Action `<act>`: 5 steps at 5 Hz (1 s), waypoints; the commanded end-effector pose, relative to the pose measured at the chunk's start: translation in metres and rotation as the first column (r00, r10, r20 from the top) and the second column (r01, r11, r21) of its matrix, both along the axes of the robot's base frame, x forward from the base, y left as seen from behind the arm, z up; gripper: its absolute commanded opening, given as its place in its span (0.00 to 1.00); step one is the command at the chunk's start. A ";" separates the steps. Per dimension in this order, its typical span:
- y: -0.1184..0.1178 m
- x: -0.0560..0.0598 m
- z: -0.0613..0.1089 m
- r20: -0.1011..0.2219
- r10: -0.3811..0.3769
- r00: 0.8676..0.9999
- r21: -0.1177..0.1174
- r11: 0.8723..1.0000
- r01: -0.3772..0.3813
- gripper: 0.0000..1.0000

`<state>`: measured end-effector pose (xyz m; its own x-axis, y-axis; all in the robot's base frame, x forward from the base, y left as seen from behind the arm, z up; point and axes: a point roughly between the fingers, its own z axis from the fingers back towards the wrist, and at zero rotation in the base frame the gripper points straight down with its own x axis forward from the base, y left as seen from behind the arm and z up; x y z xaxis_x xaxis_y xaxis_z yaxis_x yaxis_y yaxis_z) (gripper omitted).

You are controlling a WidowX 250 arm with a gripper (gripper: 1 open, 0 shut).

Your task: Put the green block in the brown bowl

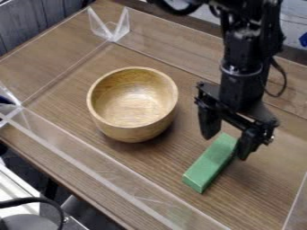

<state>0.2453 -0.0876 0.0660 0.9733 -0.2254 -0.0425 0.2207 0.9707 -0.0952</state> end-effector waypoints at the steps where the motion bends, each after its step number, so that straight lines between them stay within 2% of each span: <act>1: 0.000 0.008 -0.002 0.041 0.006 0.999 -0.028 1.000 -0.005 1.00; 3: 0.003 0.011 -0.018 0.062 0.005 0.998 -0.065 0.998 -0.001 1.00; 4: 0.006 0.012 -0.020 0.077 0.009 0.997 -0.079 0.997 -0.003 1.00; 5: 0.006 0.013 -0.021 0.079 0.011 0.997 -0.081 0.997 -0.005 1.00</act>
<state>0.2518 -0.0832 0.0382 0.9764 -0.2155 0.0170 0.2155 0.9639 -0.1564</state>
